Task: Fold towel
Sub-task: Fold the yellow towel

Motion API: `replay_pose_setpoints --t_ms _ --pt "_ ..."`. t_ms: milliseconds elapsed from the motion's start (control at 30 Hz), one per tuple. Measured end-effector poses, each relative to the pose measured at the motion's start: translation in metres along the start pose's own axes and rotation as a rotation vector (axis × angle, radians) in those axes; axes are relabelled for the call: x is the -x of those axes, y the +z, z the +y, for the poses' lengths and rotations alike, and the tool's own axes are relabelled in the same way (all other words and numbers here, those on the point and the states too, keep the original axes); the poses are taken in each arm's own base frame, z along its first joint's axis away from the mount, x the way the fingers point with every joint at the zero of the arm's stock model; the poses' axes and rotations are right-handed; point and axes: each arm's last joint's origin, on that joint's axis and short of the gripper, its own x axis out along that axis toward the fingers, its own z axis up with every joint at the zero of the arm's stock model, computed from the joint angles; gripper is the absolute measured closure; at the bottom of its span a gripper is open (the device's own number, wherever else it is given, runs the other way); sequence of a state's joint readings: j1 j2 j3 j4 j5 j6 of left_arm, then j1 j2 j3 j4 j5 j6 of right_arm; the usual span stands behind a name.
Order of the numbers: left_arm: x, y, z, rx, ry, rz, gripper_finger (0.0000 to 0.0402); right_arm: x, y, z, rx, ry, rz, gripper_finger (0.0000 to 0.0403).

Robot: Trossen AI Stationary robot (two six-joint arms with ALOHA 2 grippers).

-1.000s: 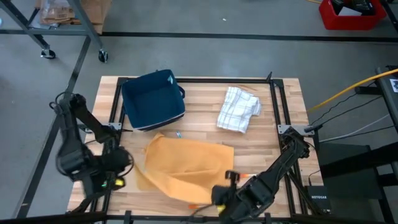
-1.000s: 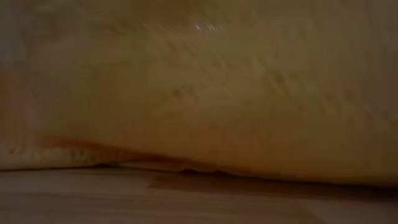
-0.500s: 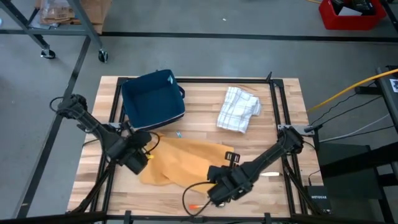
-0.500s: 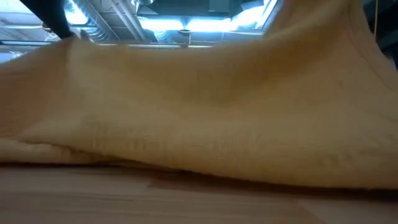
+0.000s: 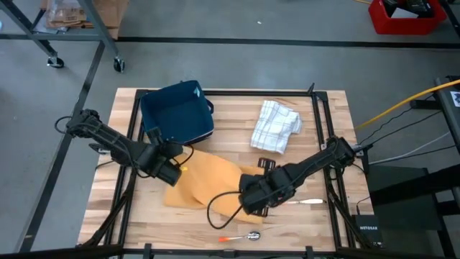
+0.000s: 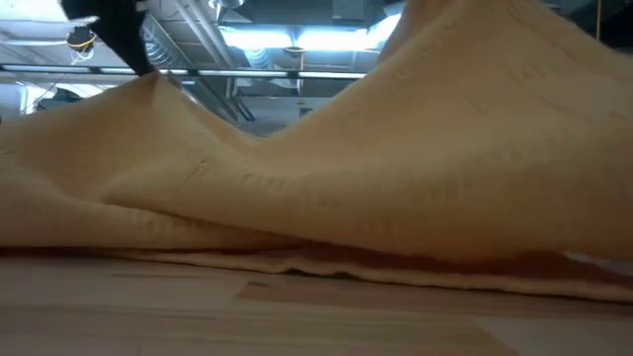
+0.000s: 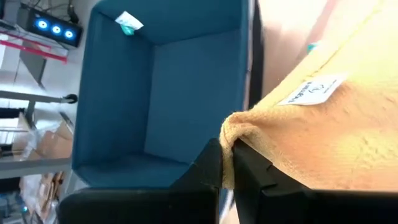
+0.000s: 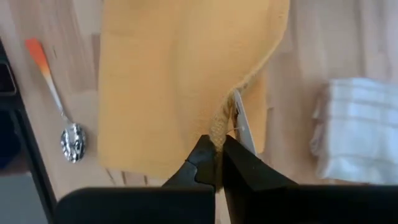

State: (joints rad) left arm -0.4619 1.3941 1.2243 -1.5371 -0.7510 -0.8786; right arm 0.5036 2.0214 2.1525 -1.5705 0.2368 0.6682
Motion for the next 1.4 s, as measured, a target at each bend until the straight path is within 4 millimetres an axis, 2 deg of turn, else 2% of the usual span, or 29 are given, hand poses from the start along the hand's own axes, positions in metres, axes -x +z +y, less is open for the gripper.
replay_pose_setpoints --t_ms 133,300,400,467,667,967,1167,1300,1400 --pt "-0.009 0.009 0.004 0.003 0.007 0.0 0.0395 0.012 -0.002 -0.017 -0.027 -0.024 -0.047 0.0393" --pt "-0.019 0.018 0.007 0.002 0.001 -0.003 0.0396 0.004 -0.019 -0.034 -0.08 -0.073 0.01 0.0393" --pt "-0.016 0.022 0.009 -0.012 -0.01 -0.014 0.0396 0.005 -0.032 -0.042 -0.135 -0.066 0.044 0.0393" --pt "-0.007 0.027 0.012 -0.016 -0.034 -0.044 0.0396 0.014 -0.036 -0.047 -0.155 -0.03 0.041 0.0393" --pt "0.042 0.052 0.037 0.051 -0.156 -0.193 0.0396 0.061 -0.041 -0.063 -0.121 0.083 -0.083 0.0393" --pt "0.13 0.084 0.114 0.324 -0.418 -0.508 0.0396 0.152 -0.045 -0.101 -0.098 0.076 -0.508 0.0393" --pt "0.183 0.091 0.173 0.495 -0.64 -0.796 0.0396 0.199 -0.05 -0.124 -0.129 0.109 -0.877 0.0393" --pt "0.211 0.087 0.204 0.562 -0.821 -0.979 0.0396 0.229 -0.053 -0.136 -0.155 0.157 -1.098 0.0393" --pt "0.225 0.084 0.223 0.608 -0.87 -1.103 0.0396 0.249 -0.056 -0.145 -0.145 0.172 -1.247 0.0393"
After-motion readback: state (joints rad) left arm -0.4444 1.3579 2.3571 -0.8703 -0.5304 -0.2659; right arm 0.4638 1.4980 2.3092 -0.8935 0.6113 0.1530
